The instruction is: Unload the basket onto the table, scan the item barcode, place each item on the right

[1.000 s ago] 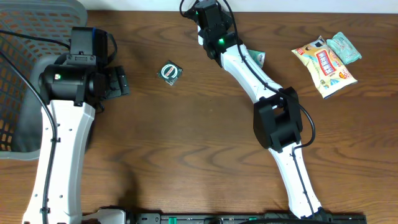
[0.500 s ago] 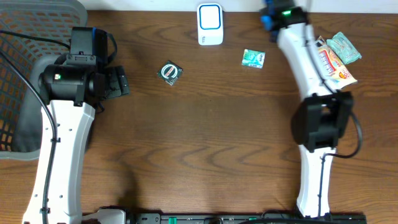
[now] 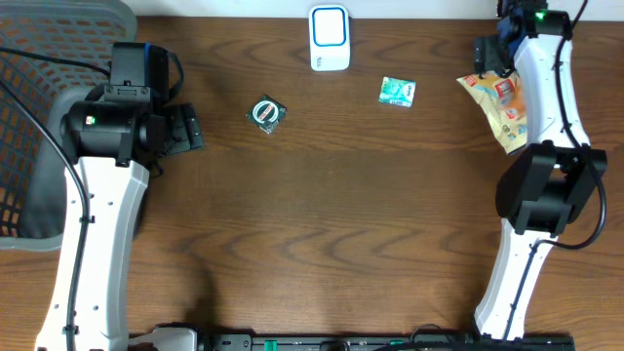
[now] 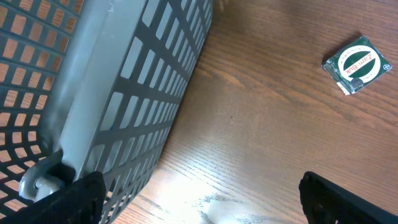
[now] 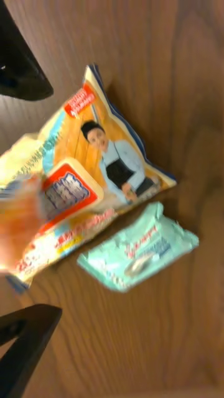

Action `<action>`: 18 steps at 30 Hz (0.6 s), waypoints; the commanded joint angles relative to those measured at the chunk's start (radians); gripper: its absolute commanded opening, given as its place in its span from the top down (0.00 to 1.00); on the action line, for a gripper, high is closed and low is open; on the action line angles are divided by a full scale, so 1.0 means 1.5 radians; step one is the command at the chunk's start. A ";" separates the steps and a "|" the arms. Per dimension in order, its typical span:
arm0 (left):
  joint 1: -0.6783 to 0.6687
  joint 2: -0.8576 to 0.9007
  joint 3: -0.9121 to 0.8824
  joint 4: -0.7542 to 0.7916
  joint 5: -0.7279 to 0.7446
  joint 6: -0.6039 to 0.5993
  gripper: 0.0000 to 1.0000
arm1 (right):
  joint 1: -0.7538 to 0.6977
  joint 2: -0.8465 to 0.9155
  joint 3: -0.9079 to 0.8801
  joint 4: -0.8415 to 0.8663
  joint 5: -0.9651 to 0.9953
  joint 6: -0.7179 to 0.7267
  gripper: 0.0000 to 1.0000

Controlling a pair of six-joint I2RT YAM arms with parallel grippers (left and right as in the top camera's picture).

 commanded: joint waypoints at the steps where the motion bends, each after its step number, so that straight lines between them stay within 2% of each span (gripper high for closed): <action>1: 0.004 -0.005 0.006 -0.002 -0.011 -0.004 0.02 | 0.002 -0.005 0.001 -0.002 -0.148 0.024 0.01; 10: 0.004 -0.005 0.006 -0.002 -0.011 -0.004 0.02 | 0.034 -0.005 0.001 0.003 -0.395 0.024 0.01; 14: 0.004 -0.005 0.006 -0.002 -0.011 -0.004 0.02 | 0.064 -0.005 0.001 0.004 -0.397 0.024 0.03; 18: 0.004 -0.005 0.006 -0.002 -0.011 -0.004 0.02 | 0.096 -0.003 -0.003 0.013 -0.343 0.024 0.04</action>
